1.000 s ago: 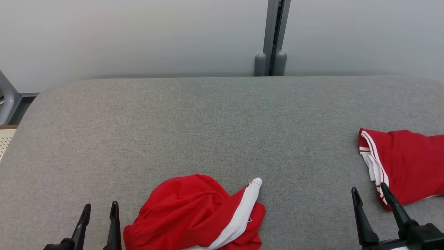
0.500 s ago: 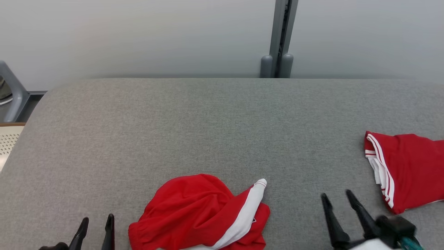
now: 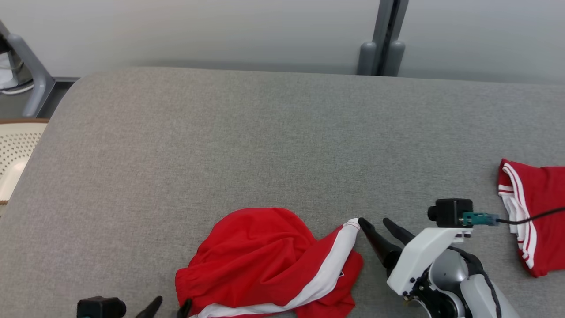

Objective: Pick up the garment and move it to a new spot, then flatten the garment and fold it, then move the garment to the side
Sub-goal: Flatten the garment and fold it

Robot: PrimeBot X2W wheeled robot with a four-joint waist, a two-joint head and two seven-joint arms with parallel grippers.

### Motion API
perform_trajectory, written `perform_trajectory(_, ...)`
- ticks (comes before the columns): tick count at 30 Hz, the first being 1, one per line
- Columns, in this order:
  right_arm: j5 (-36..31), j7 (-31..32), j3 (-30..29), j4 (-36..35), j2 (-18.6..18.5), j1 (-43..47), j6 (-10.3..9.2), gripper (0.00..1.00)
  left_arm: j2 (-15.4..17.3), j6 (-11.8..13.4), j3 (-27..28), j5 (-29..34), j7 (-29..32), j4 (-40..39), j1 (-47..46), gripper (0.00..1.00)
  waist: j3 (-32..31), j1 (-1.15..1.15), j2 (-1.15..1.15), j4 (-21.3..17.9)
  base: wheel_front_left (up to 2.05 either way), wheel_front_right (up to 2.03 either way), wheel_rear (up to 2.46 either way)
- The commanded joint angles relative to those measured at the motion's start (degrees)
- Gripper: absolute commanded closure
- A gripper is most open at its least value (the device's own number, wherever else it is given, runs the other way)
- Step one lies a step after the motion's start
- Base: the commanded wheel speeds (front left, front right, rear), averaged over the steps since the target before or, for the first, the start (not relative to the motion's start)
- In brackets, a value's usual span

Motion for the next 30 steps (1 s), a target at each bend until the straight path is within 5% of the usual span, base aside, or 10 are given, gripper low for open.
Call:
perform_trajectory(1,-0.30,1.20,0.69,0.21,-0.31,-0.67,0.05,0.00,-0.04,-0.09,-0.58,-0.59,0.36,-0.49,0.66,0.00,1.04,0.00,0.00,0.78,0.00,0.00,0.00)
perform_trajectory(20,1.52,7.78,5.09,-2.50,-0.35,-1.73,0.05,0.00,3.75,-0.10,-8.84,-7.80,-1.57,3.04,-3.90,0.00,7.29,0.00,0.00,0.67,0.00,0.00,0.00)
perform_trajectory(21,1.69,7.65,5.32,-2.38,-0.34,-2.11,0.05,0.40,3.88,-0.10,-10.07,-8.67,-1.95,3.61,-4.58,0.00,7.54,0.00,0.00,0.56,0.00,0.00,0.00)
perform_trajectory(22,1.79,7.22,5.54,-2.37,-0.33,-2.49,0.05,0.68,3.97,-0.10,-11.06,-9.66,-2.31,4.30,-5.34,0.00,7.70,0.00,0.00,0.49,0.00,0.00,0.00)
perform_trajectory(23,2.07,6.75,5.74,-2.44,-0.32,-2.80,0.05,1.00,4.30,-0.10,-12.10,-10.67,-2.51,4.97,-6.01,0.53,7.88,0.00,0.00,0.41,0.00,0.00,0.00)
perform_trajectory(25,2.38,5.57,5.67,-2.36,-0.32,-3.35,0.05,1.00,5.31,-0.10,-14.18,-12.31,-3.42,6.21,-7.53,1.00,8.14,0.00,0.00,0.25,0.00,0.00,0.00)
perform_trajectory(30,3.92,3.73,4.35,-4.29,-0.51,-4.20,0.05,1.00,7.41,-0.10,-16.82,-16.61,-6.44,6.26,-9.37,1.00,8.24,0.00,0.00,-0.38,0.00,0.00,0.00)
